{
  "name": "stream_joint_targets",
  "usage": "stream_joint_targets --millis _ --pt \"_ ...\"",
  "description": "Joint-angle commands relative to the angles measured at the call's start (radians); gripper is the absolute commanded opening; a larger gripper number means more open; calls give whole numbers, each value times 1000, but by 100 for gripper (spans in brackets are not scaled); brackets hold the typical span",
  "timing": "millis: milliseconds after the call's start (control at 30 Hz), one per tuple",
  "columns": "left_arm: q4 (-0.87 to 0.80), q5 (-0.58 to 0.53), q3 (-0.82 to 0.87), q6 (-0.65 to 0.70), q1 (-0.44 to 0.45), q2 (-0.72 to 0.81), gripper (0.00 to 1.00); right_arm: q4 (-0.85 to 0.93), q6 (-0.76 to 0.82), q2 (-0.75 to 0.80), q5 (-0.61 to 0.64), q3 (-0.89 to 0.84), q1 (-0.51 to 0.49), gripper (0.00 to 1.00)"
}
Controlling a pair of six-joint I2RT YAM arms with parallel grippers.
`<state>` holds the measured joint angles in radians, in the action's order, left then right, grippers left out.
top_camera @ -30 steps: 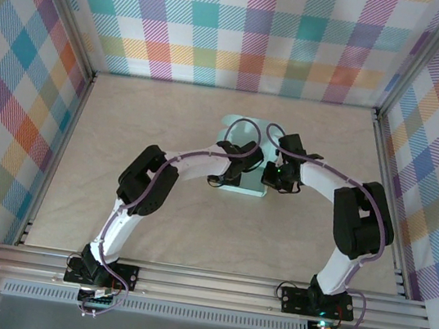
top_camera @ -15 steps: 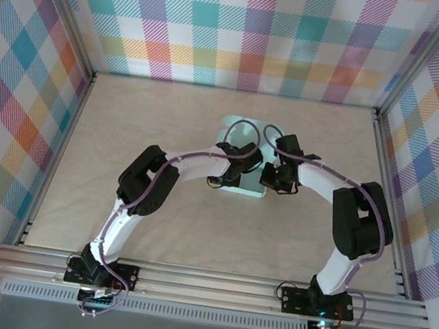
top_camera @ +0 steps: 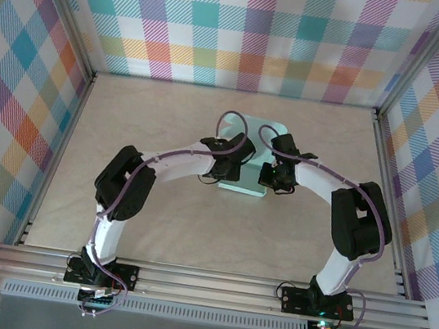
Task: Fold the paper box
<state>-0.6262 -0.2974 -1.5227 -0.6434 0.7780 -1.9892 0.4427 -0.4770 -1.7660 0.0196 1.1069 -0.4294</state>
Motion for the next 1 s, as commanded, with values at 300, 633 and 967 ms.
stream_joint_targets --millis 300,633,967 --pt "190 -46 236 -20 -51 235 89 108 53 -37 164 91 -39 0" --pt "228 -91 350 -18 -104 329 89 161 78 -110 304 120 -70 0" --pt "243 -84 387 -25 -122 341 89 202 44 -233 390 166 -115 0"
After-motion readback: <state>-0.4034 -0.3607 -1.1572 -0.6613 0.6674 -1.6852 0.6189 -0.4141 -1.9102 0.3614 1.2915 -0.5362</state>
